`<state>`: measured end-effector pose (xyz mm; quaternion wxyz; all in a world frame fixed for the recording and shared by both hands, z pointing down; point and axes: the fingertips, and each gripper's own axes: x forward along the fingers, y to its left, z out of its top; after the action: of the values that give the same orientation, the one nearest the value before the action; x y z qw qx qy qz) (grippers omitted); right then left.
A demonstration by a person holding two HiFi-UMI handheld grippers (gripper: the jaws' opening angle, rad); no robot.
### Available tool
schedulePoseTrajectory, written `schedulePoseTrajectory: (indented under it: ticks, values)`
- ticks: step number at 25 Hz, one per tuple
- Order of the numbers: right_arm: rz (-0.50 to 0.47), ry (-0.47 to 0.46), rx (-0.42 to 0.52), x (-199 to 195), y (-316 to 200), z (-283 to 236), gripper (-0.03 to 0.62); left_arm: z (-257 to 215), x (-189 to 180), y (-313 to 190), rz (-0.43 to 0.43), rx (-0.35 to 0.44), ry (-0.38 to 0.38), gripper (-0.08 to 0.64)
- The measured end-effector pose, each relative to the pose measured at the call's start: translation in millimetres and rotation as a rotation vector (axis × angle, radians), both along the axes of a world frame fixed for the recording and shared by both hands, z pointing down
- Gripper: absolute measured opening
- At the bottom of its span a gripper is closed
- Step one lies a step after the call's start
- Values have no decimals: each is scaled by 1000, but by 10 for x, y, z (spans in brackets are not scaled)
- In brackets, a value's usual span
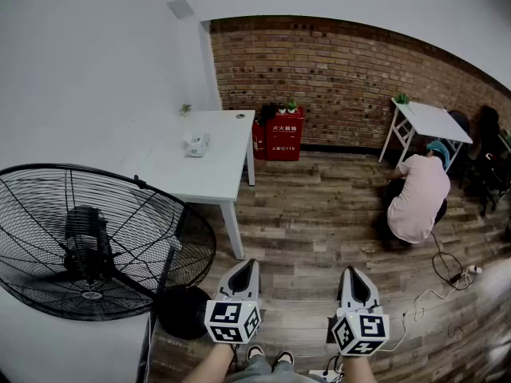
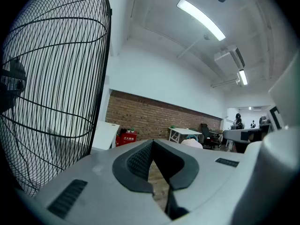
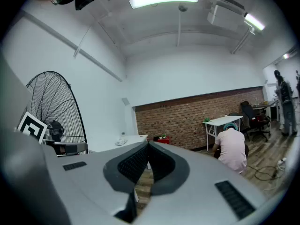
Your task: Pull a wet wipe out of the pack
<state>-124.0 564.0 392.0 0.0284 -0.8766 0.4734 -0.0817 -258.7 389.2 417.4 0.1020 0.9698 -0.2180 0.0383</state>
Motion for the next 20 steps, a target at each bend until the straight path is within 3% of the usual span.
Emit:
schedulePoseTrajectory:
  ticks: [20]
  values:
    - [-2,-35,11,21,-86,51,2,-1,60,-74,17,9,-10,0]
